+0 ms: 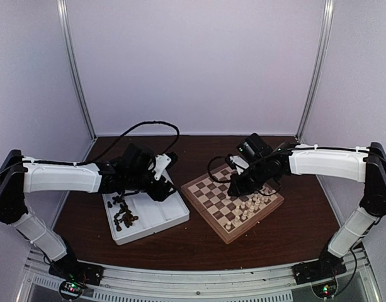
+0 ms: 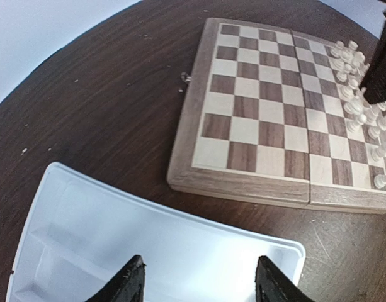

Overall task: Set up the chess pieces on the board
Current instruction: Place the chess piece on the chessboard.

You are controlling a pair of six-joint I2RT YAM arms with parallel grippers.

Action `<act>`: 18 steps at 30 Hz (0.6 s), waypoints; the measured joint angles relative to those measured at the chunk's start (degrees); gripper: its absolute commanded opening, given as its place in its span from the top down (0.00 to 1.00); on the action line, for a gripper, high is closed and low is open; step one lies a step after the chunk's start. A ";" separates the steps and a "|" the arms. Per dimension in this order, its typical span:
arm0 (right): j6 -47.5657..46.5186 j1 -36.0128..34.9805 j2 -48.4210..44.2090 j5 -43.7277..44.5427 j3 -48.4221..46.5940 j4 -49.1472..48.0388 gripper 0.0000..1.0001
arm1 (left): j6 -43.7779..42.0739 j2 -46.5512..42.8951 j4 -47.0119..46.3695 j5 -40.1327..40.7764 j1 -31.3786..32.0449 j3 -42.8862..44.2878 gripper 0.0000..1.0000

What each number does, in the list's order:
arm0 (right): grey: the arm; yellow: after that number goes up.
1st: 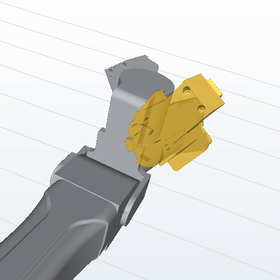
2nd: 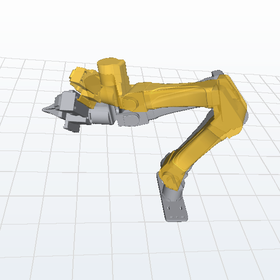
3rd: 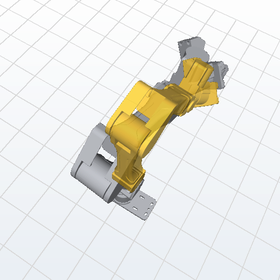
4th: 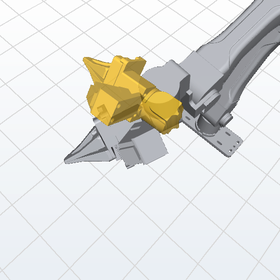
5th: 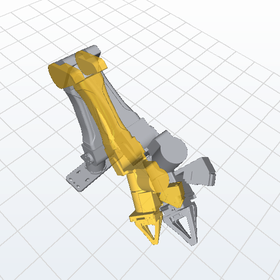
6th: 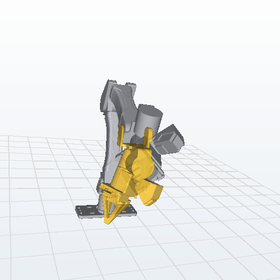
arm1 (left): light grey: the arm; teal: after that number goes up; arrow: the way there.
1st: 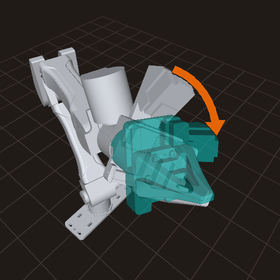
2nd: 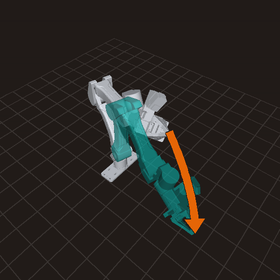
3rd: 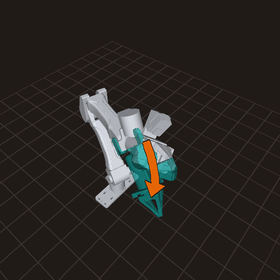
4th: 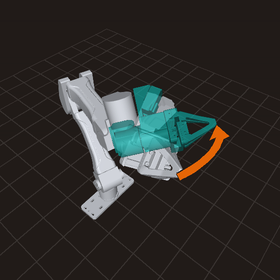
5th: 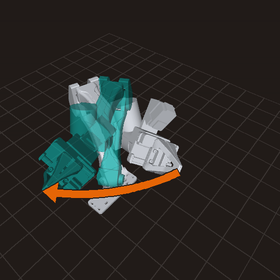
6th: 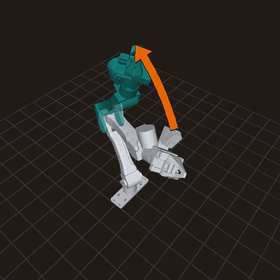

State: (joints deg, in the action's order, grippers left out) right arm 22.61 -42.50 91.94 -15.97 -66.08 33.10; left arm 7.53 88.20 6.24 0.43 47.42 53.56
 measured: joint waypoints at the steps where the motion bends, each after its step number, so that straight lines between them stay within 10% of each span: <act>1: -0.31 -0.28 0.00 0.44 -0.02 0.22 1.00 | 0.72 -0.85 0.31 0.00 -0.92 -0.37 0.40; 18: -5.01 -8.33 6.78 11.61 -1.73 2.89 0.99 | 5.42 -3.15 4.39 4.46 -2.69 -1.07 0.40</act>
State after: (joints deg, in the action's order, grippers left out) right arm 17.61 -50.83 98.72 -4.36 -67.81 35.99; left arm 12.95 85.06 10.63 4.89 44.73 52.49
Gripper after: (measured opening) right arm 0.089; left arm 0.598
